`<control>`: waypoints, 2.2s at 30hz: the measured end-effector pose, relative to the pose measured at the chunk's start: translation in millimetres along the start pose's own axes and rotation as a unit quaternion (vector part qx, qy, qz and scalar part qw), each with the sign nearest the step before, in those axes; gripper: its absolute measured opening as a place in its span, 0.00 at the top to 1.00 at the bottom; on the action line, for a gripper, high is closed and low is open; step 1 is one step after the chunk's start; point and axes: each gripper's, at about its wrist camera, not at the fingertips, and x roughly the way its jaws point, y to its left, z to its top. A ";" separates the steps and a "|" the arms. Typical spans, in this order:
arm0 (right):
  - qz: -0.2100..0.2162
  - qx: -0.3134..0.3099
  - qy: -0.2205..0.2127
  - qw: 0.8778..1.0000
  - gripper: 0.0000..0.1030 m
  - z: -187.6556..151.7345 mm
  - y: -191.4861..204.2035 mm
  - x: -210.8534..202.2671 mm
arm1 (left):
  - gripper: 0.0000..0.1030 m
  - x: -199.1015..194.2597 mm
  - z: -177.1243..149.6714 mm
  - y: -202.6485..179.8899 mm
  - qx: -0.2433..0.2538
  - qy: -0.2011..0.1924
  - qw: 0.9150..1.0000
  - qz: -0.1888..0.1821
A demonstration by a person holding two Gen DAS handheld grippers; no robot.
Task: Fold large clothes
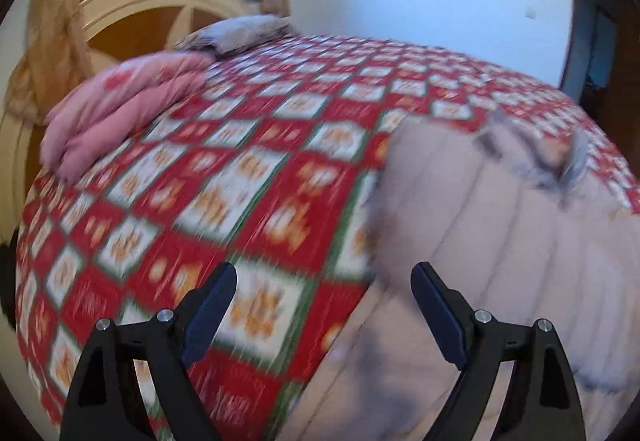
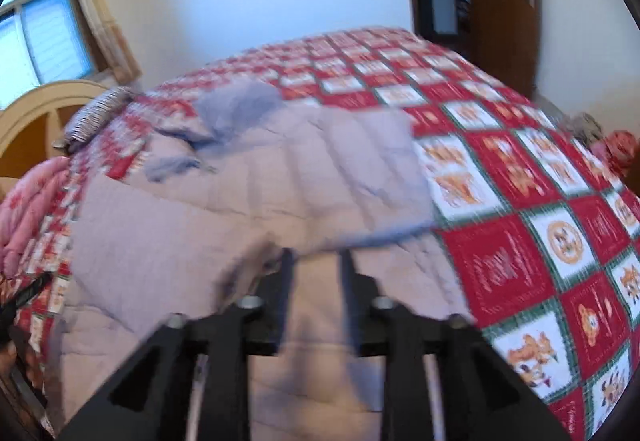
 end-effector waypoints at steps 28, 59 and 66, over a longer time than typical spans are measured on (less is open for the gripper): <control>0.010 -0.101 0.028 0.994 0.74 1.4 63.7 48.2 | 0.12 48.3 28.8 -63.3 -0.002 0.006 1.000 -0.014; -0.064 -0.089 0.057 0.992 0.48 -8.5 45.4 122.3 | 0.07 102.5 -10.7 -132.7 0.071 0.024 0.997 -0.003; -0.072 -0.096 0.057 0.991 0.48 -9.5 47.2 123.4 | 0.07 103.7 -12.2 -133.7 0.073 0.023 0.997 0.000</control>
